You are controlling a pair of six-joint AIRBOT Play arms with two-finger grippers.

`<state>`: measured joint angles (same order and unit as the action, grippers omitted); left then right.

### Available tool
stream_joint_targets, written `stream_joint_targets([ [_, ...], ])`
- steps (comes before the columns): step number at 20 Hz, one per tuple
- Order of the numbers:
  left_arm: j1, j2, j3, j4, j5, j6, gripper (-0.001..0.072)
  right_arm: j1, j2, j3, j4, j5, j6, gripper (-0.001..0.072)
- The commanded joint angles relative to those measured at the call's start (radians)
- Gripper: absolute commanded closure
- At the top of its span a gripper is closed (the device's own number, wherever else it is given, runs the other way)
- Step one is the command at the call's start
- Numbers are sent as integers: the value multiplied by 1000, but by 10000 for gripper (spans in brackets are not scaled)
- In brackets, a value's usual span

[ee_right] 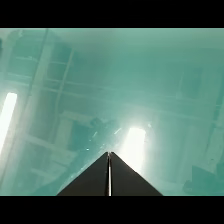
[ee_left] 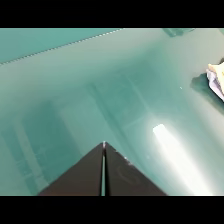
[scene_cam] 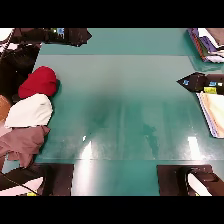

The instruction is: Fold the shirts.

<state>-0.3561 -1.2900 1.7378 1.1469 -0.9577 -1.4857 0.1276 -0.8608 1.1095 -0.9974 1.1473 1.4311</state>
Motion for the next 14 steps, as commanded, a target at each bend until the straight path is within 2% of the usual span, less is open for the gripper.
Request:
stream_joint_targets([
  [1,0,0,0,0,0,0,677,3,1,0,1,4,0,692],
  [12,0,0,0,-3,0,0,677,3,1,0,1,4,0,692],
  [14,0,0,0,-6,50,-6,677,3,1,0,1,4,0,692],
])
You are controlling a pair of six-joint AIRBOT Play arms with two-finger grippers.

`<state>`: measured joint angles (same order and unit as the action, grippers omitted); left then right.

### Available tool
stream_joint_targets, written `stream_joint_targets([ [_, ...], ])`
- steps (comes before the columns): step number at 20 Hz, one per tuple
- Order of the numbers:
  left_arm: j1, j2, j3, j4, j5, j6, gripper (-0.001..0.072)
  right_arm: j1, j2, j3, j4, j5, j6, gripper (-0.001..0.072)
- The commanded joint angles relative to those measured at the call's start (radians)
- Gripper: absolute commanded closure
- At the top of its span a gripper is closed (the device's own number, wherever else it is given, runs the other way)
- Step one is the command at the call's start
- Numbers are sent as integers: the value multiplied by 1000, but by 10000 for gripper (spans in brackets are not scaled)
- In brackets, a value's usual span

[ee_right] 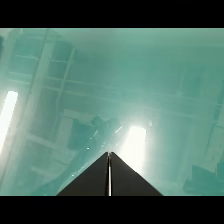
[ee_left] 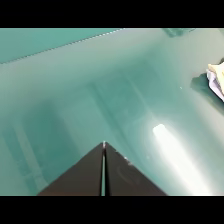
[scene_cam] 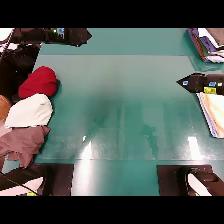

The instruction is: Fold the shirts.

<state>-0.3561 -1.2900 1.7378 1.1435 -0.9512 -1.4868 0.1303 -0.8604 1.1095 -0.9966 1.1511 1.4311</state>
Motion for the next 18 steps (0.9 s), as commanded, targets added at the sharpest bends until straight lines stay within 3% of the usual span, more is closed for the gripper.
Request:
stream_joint_targets([
  [1,0,0,0,17,65,-3,677,1,1,0,0,0,0,692],
  [4,0,0,0,119,63,5,676,1,1,0,1,0,0,692],
  [5,0,0,0,211,61,26,636,1,1,0,1,0,0,692],
  [6,0,-2,0,332,59,23,327,1,1,0,3,1,0,692],
  [7,6,-7,-5,480,54,-34,67,1,1,0,3,1,0,692],
  [10,109,-47,-70,697,5,-99,56,1,1,0,3,0,0,692],
  [14,304,-148,-248,686,26,-193,55,1,0,0,3,0,0,692],
  [18,418,-291,-341,653,105,-193,55,1,0,0,3,0,0,692],
])
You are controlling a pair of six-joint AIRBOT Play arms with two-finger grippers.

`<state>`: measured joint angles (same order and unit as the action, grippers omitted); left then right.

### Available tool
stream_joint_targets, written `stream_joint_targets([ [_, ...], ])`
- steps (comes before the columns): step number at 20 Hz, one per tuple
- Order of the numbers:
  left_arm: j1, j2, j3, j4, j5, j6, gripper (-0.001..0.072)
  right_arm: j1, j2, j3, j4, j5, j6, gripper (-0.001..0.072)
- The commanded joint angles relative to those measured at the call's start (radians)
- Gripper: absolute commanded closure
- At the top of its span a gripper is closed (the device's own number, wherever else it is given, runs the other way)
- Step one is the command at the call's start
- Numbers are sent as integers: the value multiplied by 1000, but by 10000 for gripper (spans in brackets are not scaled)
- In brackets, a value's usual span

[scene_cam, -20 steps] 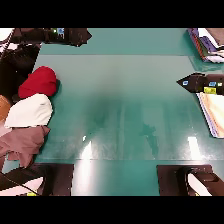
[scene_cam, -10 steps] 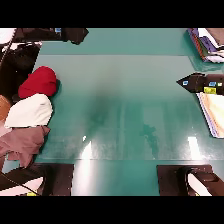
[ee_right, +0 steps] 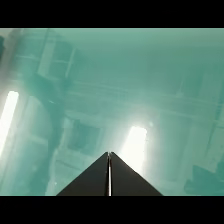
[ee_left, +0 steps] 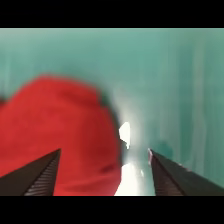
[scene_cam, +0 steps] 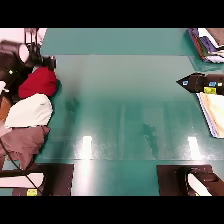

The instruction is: Fold the shirts.

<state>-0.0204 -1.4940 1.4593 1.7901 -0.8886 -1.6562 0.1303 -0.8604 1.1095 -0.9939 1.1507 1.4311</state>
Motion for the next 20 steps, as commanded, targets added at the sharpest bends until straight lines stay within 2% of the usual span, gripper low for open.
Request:
stream_joint_targets([
  [1,97,-115,-62,1,52,-23,55,1,0,0,0,1,1,692],
  [4,108,-150,-62,1,68,-23,57,1,1,0,0,0,1,693],
  [5,108,-148,-60,1,69,-23,91,1,1,0,0,0,1,692],
  [7,108,-147,-42,1,38,-23,587,1,1,0,0,0,1,692],
  [8,108,-142,-29,1,18,-21,669,1,1,0,0,0,1,692],
  [11,108,-80,27,-32,-13,-23,677,1,1,0,8,-9,1,692],
  [14,107,77,114,-117,-27,-19,678,1,4,0,71,-69,0,692],
  [17,80,280,202,-184,-85,57,678,1,27,0,131,-140,0,692],
  [20,-13,470,224,-260,-77,142,677,1,83,0,130,-208,0,693],
])
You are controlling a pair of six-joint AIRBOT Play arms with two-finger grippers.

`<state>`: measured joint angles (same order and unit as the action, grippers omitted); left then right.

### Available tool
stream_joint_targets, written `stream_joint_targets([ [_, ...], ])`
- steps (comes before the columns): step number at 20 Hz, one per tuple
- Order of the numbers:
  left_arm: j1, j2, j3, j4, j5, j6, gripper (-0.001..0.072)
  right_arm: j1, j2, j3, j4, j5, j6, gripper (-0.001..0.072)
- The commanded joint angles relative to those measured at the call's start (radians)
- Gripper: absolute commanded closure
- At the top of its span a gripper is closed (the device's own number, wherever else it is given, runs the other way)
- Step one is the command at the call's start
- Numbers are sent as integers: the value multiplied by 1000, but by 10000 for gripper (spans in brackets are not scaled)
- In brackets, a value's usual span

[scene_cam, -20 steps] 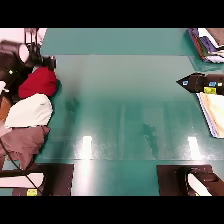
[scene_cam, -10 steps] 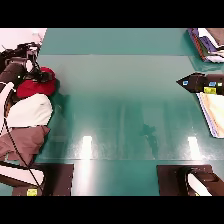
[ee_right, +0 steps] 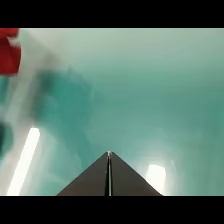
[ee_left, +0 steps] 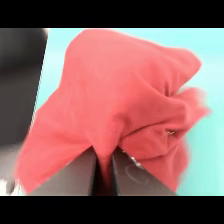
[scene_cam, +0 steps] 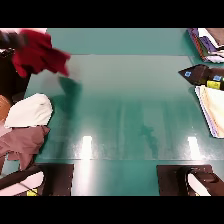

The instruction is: Fold the shirts.

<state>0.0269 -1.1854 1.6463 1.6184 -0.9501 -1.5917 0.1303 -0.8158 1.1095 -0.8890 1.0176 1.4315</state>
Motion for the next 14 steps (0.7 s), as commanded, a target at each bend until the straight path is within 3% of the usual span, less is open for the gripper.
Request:
stream_joint_targets([
  [1,-98,198,37,-121,-33,78,678,1,59,0,25,-96,0,692],
  [6,-366,203,-38,-199,-297,55,678,0,151,0,24,-141,0,693],
  [9,-554,183,-235,-215,-265,9,678,0,185,0,24,-138,0,692],
  [11,-661,165,-374,-287,-165,11,671,1,199,0,24,-138,0,692],
  [12,-700,155,-431,-324,-91,11,447,0,200,0,24,-135,0,692],
  [13,-729,145,-470,-336,-24,10,131,0,199,0,24,-131,0,692],
  [14,-732,137,-483,-330,5,11,98,0,198,0,25,-122,0,692],
])
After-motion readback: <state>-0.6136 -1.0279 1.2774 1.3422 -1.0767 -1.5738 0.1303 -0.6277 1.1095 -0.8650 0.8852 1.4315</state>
